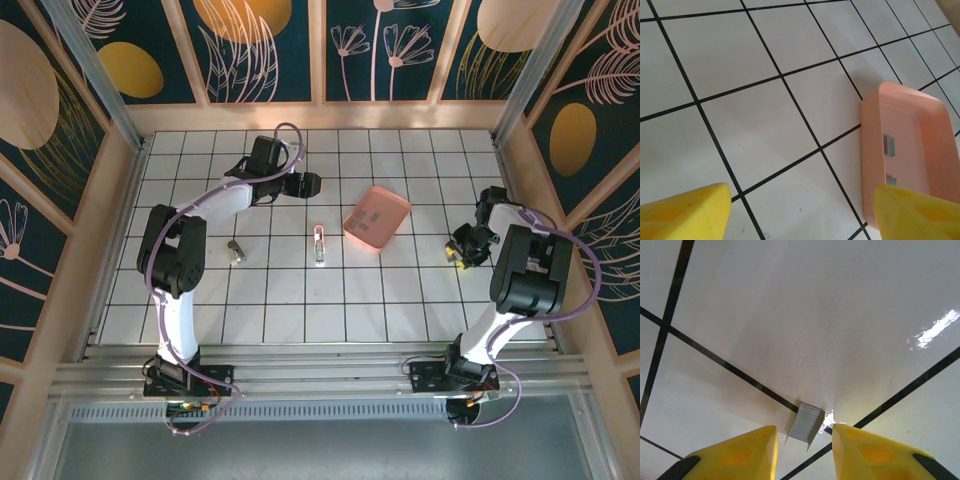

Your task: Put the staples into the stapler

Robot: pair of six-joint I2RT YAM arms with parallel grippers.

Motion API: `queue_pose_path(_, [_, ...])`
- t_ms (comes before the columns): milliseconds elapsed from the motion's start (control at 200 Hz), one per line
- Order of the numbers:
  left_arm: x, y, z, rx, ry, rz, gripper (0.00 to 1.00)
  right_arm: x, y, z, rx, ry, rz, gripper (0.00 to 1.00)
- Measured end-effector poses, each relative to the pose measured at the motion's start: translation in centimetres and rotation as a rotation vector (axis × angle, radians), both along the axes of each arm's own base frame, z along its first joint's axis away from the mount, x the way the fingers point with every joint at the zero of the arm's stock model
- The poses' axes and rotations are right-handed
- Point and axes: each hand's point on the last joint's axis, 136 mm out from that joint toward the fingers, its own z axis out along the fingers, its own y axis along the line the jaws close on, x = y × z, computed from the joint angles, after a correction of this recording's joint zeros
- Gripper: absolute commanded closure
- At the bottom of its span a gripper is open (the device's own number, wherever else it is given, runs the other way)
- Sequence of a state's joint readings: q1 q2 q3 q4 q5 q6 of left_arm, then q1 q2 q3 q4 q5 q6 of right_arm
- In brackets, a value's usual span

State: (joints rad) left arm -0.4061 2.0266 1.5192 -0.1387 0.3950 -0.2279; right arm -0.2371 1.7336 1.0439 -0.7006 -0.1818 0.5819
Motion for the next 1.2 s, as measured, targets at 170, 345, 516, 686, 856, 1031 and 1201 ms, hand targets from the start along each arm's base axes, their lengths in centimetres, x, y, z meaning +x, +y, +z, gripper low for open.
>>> queue_pose_path(170, [0.0,0.0,-0.3,0.001,0.005,-0.001,0.26,0.0,0.0,-0.6,0.006,0.012,-0.001,0.70])
queue_pose_path(345, [0.0,0.0,-0.4,0.003,0.010,-0.002,0.26,-0.2,-0.1,-0.7,0.005,0.021,0.002,0.78])
queue_pose_path(516, [0.1,-0.1,-0.2,0.004,0.004,-0.005,0.26,-0.3,-0.2,-0.7,0.005,0.026,0.002,0.81])
queue_pose_path(686, [0.1,-0.4,0.1,0.011,-0.021,-0.031,0.26,0.4,0.1,-0.3,0.017,-0.013,0.036,0.82])
queue_pose_path(856, [-0.3,-1.4,1.6,-0.014,-0.101,-0.130,0.28,2.9,3.3,2.7,0.075,-0.188,0.189,0.83])
queue_pose_path(1031, [-3.3,-2.9,6.6,-0.107,-0.305,-0.323,0.34,5.1,9.6,7.6,0.171,-0.412,0.432,0.83])
queue_pose_path(1201, [-6.2,-3.7,13.0,-0.149,-0.596,-0.523,0.39,6.1,15.5,13.5,0.289,-0.659,0.637,0.84])
